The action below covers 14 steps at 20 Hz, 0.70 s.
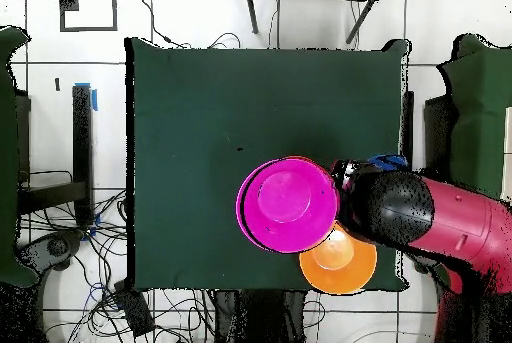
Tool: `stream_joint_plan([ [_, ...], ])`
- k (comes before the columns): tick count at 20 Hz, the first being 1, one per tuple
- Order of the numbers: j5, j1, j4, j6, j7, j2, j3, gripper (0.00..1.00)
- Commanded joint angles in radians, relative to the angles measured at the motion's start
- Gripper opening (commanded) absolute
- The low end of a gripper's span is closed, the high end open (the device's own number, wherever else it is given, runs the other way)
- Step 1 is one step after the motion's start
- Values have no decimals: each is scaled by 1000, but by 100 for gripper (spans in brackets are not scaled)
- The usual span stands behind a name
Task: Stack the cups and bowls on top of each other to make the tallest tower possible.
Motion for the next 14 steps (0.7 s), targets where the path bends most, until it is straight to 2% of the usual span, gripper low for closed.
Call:
stream_joint_plan([
  [1, 9, 36, 93, 142, -128, -39, 64, 0],
  [14, 22, 56, 114, 150, -99, -62, 65, 0],
])
